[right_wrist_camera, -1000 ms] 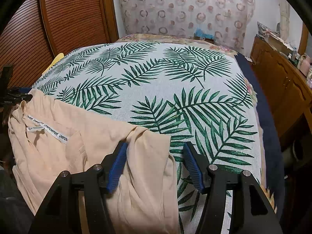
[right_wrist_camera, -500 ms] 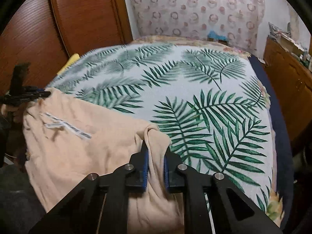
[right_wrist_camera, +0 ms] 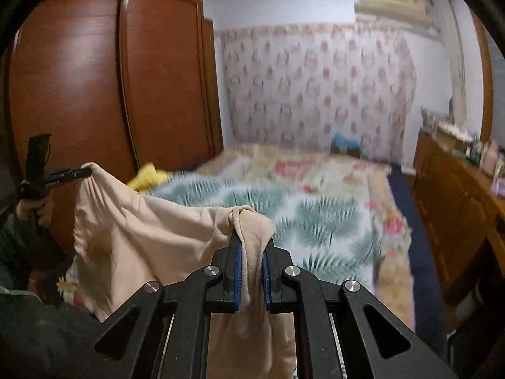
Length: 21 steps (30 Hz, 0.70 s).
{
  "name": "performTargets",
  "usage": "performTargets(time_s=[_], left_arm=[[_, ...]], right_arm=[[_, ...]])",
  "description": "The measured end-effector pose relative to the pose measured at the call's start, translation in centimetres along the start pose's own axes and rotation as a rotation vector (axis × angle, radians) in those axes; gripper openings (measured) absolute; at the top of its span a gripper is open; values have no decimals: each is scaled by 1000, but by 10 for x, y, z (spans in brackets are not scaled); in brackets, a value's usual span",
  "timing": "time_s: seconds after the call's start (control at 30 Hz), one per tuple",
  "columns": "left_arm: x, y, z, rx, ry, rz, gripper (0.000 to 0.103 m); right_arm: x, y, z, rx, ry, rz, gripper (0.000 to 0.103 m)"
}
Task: Fold small clothes
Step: 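Grasp the shirt edge with both grippers and lift it high off the bed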
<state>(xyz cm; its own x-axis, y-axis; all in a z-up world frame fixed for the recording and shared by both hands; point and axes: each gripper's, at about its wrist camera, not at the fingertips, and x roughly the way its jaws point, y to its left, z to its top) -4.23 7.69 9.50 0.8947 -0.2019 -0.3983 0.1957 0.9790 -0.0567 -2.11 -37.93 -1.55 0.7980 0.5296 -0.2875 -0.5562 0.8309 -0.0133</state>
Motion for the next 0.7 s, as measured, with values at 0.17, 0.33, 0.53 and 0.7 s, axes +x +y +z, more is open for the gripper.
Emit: performTargets(time_s=[0.17, 0.33, 0.53, 0.7], left_arm=[[-29, -6, 37, 24, -116, 14, 8], [-58, -8, 74, 46, -231, 29, 8], [-84, -6, 119, 87, -335, 69, 8], [-100, -6, 143, 111, -404, 95, 8]], right_arm=[[-39, 7, 37, -40, -95, -13, 10], [-77, 16, 75, -84, -188, -42, 10], [-116, 34, 122, -175, -274, -77, 10], [-141, 52, 158, -244, -320, -123, 10]])
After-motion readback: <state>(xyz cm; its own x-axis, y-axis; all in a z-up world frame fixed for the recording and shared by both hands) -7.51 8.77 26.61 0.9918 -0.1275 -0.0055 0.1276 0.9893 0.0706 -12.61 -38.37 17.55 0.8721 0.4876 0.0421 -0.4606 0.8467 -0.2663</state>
